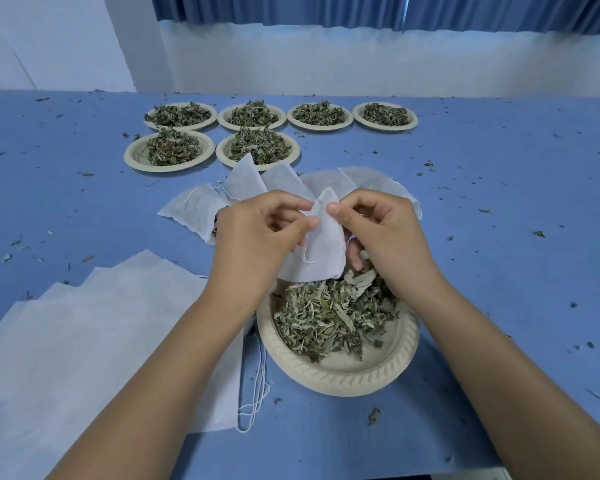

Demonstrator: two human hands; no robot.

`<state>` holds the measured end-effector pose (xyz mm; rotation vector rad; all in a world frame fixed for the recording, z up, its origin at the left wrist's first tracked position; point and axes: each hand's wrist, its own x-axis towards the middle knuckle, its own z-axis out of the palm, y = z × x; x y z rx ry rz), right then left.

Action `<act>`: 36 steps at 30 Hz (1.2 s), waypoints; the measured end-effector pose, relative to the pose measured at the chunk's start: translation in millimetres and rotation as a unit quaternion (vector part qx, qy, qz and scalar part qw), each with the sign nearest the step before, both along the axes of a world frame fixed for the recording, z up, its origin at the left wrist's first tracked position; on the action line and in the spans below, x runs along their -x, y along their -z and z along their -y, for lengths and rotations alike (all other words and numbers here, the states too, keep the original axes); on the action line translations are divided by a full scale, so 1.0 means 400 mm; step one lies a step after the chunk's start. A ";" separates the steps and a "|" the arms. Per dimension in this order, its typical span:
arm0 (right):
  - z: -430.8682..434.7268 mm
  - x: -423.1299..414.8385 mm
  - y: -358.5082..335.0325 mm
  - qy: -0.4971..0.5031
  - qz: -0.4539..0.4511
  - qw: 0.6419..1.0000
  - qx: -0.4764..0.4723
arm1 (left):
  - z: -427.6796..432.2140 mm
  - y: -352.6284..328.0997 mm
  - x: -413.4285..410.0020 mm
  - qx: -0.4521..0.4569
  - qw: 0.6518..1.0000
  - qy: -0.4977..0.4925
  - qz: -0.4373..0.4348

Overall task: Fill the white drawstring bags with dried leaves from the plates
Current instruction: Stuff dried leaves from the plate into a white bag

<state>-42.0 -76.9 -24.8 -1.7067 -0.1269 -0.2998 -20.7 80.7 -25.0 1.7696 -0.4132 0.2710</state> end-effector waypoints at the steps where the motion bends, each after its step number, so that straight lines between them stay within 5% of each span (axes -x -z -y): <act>1: -0.001 -0.001 0.001 0.002 -0.011 1.000 -0.019 | 0.004 0.002 0.005 -0.016 1.000 0.004 0.009; 9: 0.006 -0.001 -0.005 -0.026 -0.014 0.996 -0.086 | 0.005 0.003 0.017 -0.094 0.989 0.033 0.110; 20: 0.018 0.011 -0.018 -0.060 -0.020 0.997 -0.055 | -0.011 -0.016 0.013 -0.047 0.999 0.017 0.012; 23: 0.067 0.024 -0.045 -0.113 0.011 0.991 0.071 | -0.034 -0.035 0.007 0.000 0.997 -0.065 0.034; 26: 0.117 0.050 -0.063 -0.216 -0.003 0.947 0.237 | -0.070 -0.056 0.001 0.015 0.975 -0.156 0.157; 29: 0.116 0.056 -0.050 -0.263 -0.027 0.913 0.310 | -0.094 -0.061 -0.003 -0.086 0.912 -0.223 0.333; 31: 0.100 0.053 -0.039 -0.259 -0.023 0.901 0.347 | -0.094 -0.052 -0.007 -0.150 0.890 -0.212 0.376; 36: 0.078 0.045 -0.024 -0.237 0.002 0.904 0.355 | -0.032 -0.010 0.000 -0.347 0.918 -0.040 0.186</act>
